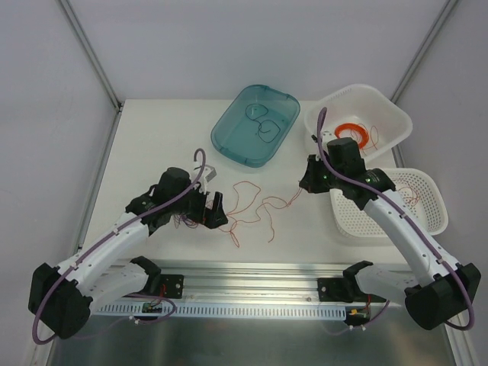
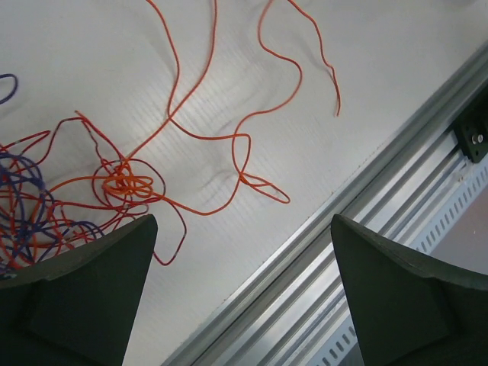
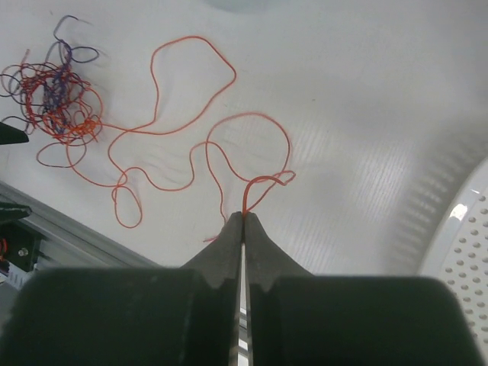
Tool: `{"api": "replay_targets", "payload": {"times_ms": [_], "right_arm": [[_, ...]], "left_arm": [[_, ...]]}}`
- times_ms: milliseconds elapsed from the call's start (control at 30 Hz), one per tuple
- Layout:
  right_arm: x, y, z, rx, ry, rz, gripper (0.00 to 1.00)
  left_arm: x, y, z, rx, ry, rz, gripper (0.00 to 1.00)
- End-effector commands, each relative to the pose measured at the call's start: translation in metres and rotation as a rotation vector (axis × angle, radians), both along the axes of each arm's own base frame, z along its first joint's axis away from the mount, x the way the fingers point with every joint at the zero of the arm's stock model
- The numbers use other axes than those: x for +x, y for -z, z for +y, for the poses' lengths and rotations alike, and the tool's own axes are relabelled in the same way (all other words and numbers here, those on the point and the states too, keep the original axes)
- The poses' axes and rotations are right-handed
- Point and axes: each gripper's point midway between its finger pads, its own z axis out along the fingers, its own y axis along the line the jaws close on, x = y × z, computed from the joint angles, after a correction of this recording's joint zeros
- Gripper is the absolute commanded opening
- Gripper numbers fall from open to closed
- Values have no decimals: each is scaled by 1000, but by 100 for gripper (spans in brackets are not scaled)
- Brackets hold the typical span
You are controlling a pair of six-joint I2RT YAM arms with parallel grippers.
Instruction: Untangle the cables
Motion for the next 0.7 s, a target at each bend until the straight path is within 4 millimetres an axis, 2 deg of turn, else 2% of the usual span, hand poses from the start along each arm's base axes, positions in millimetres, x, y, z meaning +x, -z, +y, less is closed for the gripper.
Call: {"api": "replay_targets", "payload": {"times_ms": [0, 200, 300, 333, 467, 533, 667], "right_arm": [[1, 18, -10, -59, 34, 17, 1], [0, 21, -9, -54, 26, 25, 1], [0, 20, -8, -50, 26, 19, 1], [-1, 21, -8, -47, 25, 16, 1], [-3, 24, -8, -31, 37, 22, 1], [-4, 24, -5, -7, 43, 24, 1], [-6, 29, 1, 21, 39, 45, 1]], "left_arm": [[-5, -7, -19, -20, 149, -56, 99], [-10, 22, -22, 58, 188, 10, 99], [-4, 26, -22, 57, 66, 83, 99], [2, 29, -18, 57, -57, 131, 99], [2, 27, -15, -23, -317, 243, 99], [3, 20, -14, -46, -385, 247, 99], [10, 26, -6, -50, -522, 277, 99]]}}
